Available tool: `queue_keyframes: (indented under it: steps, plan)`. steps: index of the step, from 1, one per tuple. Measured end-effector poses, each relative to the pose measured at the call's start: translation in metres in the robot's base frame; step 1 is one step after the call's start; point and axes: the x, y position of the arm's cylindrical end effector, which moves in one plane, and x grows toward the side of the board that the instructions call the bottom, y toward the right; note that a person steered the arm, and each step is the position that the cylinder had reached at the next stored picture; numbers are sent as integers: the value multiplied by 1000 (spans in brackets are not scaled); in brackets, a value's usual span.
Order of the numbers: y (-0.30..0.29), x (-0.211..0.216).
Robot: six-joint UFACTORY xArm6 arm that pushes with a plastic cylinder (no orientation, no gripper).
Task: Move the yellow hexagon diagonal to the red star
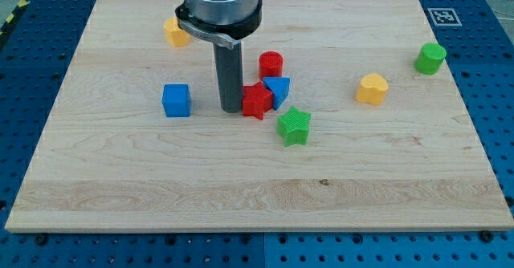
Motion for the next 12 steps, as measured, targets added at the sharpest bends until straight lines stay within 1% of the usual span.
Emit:
queue_keyframes:
  steps: [1, 2, 3, 5, 10, 11, 12]
  plan:
    - [0, 0]
    - [0, -12]
    - [0, -41]
    - [-3, -115]
    - [-96, -216]
    - [-112, -211]
    - [-113, -187]
